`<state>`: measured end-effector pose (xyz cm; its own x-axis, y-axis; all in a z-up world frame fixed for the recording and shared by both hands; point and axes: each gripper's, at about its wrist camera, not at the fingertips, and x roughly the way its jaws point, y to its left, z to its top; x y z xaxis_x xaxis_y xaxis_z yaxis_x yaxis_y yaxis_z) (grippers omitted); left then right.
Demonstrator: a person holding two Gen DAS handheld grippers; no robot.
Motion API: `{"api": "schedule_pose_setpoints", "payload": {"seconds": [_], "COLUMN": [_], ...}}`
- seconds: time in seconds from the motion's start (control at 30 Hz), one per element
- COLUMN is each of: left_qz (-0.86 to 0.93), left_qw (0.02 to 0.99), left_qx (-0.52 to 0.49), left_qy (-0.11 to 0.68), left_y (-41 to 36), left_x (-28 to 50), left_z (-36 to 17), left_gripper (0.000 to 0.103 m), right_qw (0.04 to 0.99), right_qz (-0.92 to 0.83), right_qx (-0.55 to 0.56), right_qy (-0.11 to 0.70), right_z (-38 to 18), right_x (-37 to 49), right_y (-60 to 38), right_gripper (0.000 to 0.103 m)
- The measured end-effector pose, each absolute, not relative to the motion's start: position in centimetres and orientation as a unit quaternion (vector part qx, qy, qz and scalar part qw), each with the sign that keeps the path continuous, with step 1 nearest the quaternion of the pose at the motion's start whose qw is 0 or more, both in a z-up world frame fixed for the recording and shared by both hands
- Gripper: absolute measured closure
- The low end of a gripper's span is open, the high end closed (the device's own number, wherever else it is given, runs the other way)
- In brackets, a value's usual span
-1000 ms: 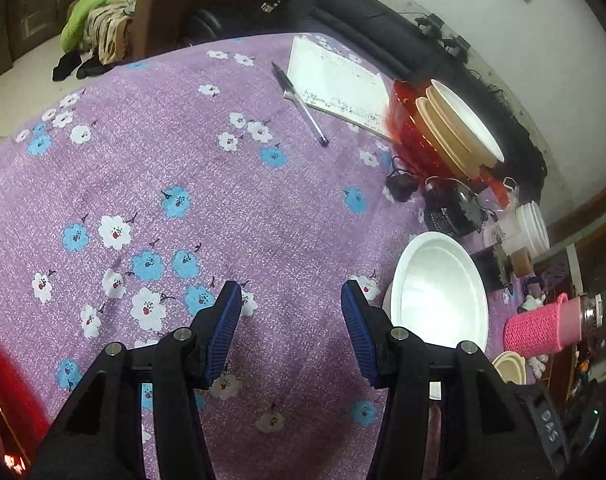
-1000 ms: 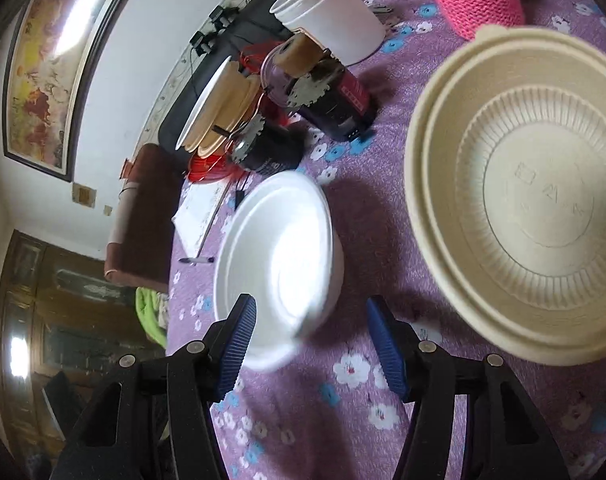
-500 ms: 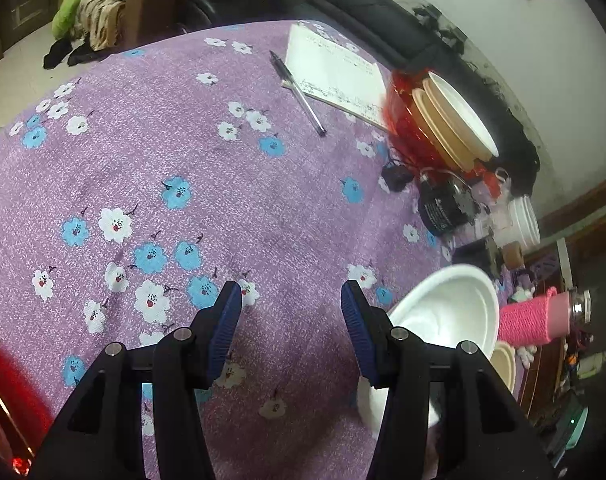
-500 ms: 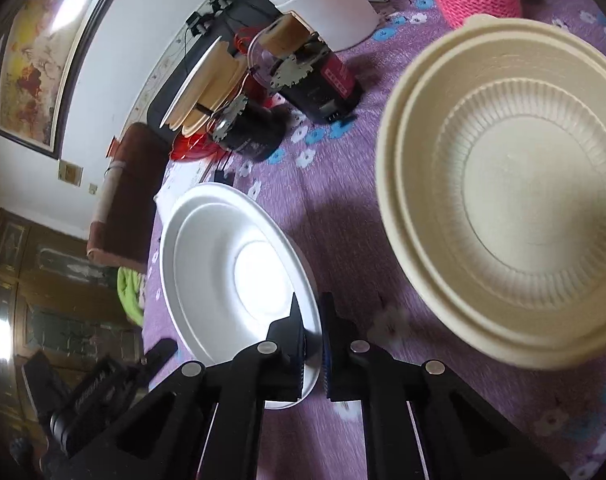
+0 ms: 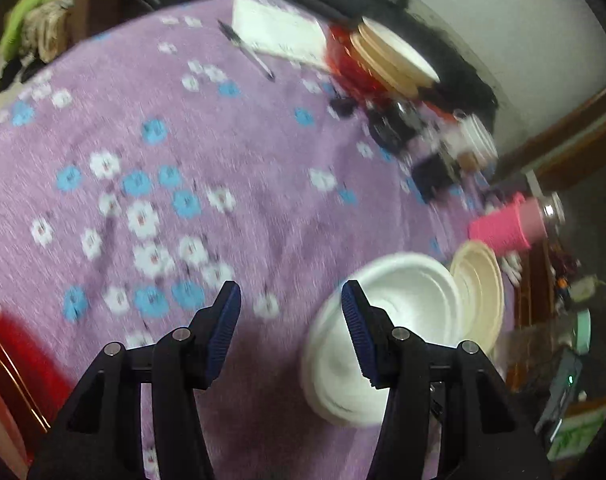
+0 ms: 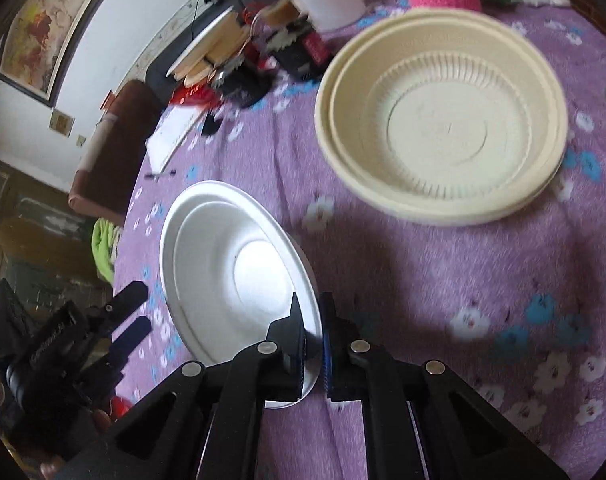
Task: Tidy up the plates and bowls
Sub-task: 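Close both grippers on the rim of the white foam bowl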
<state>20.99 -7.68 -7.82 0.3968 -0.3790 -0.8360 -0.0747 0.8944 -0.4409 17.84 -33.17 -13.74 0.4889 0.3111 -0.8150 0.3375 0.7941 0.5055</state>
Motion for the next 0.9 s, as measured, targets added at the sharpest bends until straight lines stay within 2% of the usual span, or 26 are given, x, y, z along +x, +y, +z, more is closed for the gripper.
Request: {"api": "schedule_pose_setpoints", "payload": {"seconds": [0.07,0.17,0.2,0.27,0.3,0.33,0.9], "left_qz": [-0.095,-0.088,-0.081,-0.08,-0.077,-0.071,-0.038], "left_qw": [0.808,0.815,0.817,0.814,0.813,0.814,0.837], "left_qx": [-0.205,-0.183,-0.176,-0.172,-0.168,-0.162,-0.12], "left_qy": [0.544,0.542,0.544,0.548,0.551,0.554,0.533], "left_y": [-7.7,-8.2,-8.3,-8.5,-8.6,-8.6,-9.3], "left_x": [20.4,19.8,19.6,19.4,19.4,19.3,19.1], "left_z": [-7.8,-7.6,-7.6,-7.9,-8.0,-8.1,-8.3], "left_gripper": [0.052,0.052,0.052,0.052,0.052,0.052,0.053], "right_qw": [0.795,0.789,0.789,0.784,0.781,0.779,0.801], "right_qz": [0.015,0.046,0.058,0.076,0.081,0.082,0.045], "right_qx": [0.319,0.317,0.317,0.327,0.336,0.345,0.344], "right_qy": [0.516,0.525,0.523,0.523,0.52,0.517,0.487], "right_z": [-13.9,-13.6,-13.3,-13.0,-13.0,-12.9,-12.6], "right_x": [17.5,17.3,17.3,17.3,17.2,17.0,16.8], "right_y": [-32.5,-31.5,-31.3,-31.3,-31.5,-31.8,-32.7], "right_gripper": [0.091,0.09,0.087,0.068,0.054,0.049,0.049]}}
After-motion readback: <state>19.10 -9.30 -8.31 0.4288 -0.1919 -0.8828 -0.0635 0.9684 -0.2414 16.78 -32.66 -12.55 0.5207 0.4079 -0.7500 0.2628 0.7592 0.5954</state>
